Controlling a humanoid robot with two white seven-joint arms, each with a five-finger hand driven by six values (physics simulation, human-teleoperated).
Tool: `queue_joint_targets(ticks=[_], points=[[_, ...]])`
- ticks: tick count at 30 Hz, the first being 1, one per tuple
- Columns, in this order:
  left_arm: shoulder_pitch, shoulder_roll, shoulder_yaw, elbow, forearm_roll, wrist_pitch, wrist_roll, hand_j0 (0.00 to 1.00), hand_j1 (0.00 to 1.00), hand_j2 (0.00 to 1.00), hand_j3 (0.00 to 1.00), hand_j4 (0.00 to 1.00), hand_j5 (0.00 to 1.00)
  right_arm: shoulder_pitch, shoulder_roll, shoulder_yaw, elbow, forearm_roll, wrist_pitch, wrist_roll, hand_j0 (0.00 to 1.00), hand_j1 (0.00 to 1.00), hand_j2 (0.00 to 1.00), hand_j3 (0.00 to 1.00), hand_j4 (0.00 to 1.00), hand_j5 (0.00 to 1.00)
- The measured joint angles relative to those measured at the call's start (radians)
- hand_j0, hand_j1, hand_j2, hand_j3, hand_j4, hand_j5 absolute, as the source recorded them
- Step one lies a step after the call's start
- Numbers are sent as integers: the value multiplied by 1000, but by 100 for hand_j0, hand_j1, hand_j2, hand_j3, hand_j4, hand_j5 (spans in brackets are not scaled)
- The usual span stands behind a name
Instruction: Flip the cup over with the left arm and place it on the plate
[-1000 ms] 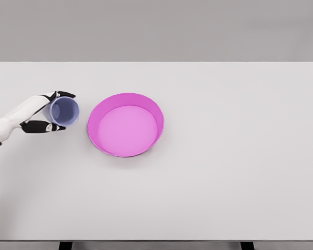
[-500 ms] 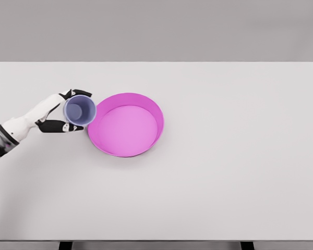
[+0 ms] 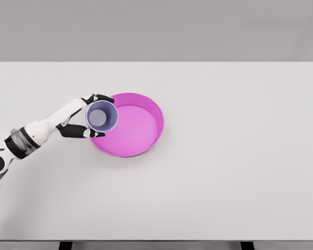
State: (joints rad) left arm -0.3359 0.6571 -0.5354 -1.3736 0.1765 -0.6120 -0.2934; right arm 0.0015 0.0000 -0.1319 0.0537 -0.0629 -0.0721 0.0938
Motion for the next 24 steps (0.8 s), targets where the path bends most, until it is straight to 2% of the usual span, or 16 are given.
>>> queue_joint_targets(ticks=[7, 15, 24], points=[[-6, -13, -43, -14, 31, 0, -2, 73, 73, 73, 73, 73, 73, 0, 0, 0, 0, 0, 0, 0, 100, 100, 100, 100, 100, 100], [-6, -56, -60, -6, 42, 0, -3, 73, 73, 73, 73, 73, 73, 0, 0, 0, 0, 0, 0, 0, 100, 100, 100, 100, 100, 100], [-9, -78, -118, -2, 131, 0, -4, 73, 73, 73, 73, 73, 73, 0, 0, 0, 0, 0, 0, 0, 100, 100, 100, 100, 100, 100]])
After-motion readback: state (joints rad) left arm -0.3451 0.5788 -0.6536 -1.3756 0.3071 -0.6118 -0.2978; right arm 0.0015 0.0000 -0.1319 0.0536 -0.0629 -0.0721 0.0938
